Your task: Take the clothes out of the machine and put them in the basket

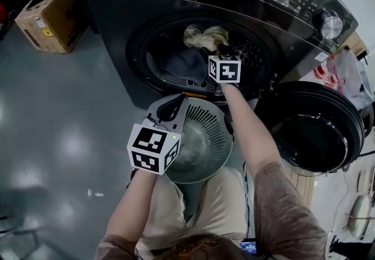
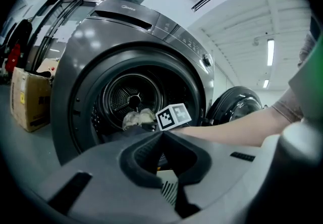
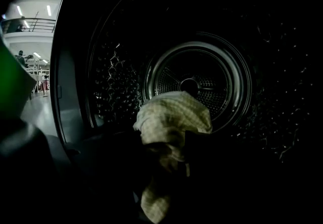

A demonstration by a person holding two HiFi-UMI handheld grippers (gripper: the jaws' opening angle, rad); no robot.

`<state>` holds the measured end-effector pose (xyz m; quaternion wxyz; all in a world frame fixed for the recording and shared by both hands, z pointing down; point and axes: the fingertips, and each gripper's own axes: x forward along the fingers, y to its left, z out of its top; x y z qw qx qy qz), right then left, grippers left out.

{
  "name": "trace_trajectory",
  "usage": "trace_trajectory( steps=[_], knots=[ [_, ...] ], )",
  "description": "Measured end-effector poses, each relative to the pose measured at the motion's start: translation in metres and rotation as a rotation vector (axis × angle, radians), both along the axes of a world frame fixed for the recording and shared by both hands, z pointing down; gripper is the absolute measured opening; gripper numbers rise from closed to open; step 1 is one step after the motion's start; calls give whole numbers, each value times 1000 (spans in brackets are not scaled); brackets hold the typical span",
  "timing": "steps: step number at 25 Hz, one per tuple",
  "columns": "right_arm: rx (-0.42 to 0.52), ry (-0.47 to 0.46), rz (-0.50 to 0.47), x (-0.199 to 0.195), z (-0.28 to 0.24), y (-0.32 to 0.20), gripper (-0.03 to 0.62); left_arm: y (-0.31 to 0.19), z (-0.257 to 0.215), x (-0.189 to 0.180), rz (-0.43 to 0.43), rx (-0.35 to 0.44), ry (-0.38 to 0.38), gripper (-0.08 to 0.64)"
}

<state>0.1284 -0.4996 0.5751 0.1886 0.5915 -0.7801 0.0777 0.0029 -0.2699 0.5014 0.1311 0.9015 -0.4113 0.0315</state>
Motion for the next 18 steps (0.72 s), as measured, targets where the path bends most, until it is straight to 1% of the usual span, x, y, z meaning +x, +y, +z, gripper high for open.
trace_trajectory(
  steps=[3, 7, 9, 13, 18],
  knots=[
    [-5, 15, 9, 0, 0, 2, 236, 0, 1, 0, -1, 2, -4, 6],
    [-11, 33, 7, -2, -3, 9, 147, 2, 2, -1, 3, 4, -19, 6],
    [-7, 35, 2, -2, -8, 16, 120, 3, 3, 0, 2, 4, -26, 6],
    [3, 21, -31, -1, -22, 42, 100, 5, 3, 2, 2, 12, -33, 6],
    [23, 12, -118, -6, -40, 95, 95, 11, 3, 7, 3, 18, -40, 6]
  ],
)
